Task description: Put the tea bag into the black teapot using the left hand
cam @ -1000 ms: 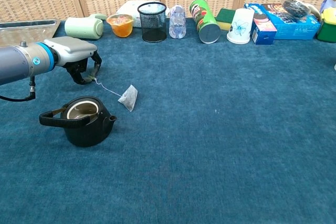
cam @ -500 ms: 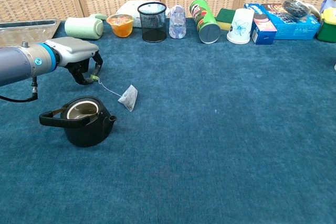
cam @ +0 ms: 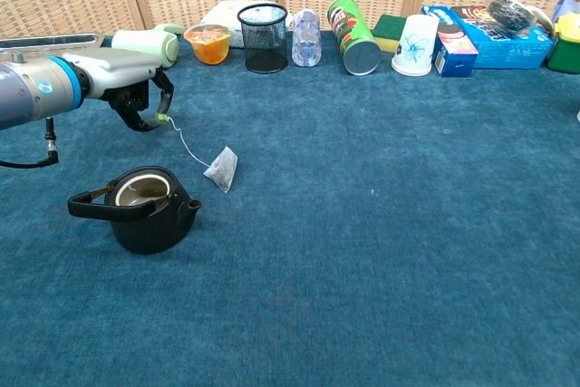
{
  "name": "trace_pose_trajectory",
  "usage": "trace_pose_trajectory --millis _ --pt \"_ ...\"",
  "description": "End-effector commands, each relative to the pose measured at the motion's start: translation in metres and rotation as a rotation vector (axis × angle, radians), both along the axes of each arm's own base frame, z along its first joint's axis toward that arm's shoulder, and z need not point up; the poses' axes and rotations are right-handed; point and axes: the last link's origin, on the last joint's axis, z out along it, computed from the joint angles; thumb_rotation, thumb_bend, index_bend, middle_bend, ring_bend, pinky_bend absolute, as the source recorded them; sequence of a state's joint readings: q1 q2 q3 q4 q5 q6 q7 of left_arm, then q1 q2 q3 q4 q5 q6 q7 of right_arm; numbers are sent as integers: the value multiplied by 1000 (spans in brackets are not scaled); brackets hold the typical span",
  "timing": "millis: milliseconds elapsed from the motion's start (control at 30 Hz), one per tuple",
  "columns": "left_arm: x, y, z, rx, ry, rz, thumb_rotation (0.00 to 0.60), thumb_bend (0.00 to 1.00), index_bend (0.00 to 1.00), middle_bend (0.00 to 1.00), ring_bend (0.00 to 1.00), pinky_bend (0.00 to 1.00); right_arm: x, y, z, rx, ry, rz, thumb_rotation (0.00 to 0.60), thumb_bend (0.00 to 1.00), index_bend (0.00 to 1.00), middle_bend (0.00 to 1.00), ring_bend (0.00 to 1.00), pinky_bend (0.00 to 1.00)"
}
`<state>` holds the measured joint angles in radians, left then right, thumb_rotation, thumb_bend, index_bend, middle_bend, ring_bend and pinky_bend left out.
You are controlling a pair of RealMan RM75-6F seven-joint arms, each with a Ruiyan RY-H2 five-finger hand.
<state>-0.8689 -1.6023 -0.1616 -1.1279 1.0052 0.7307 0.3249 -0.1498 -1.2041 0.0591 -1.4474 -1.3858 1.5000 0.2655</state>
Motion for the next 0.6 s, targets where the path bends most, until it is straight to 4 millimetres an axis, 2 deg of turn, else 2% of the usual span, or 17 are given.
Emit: trace_pose_trajectory --millis 33,600 --pt "2 -3 11 14 -56 7 600 471 624 1000 1000 956 1 0 0 1 -1 4 600 218 354 393 316 298" --pt "40 -30 54 -5 -348 -30 600 471 626 1000 1000 956 6 7 -2 -6 -13 33 600 217 355 393 316 298"
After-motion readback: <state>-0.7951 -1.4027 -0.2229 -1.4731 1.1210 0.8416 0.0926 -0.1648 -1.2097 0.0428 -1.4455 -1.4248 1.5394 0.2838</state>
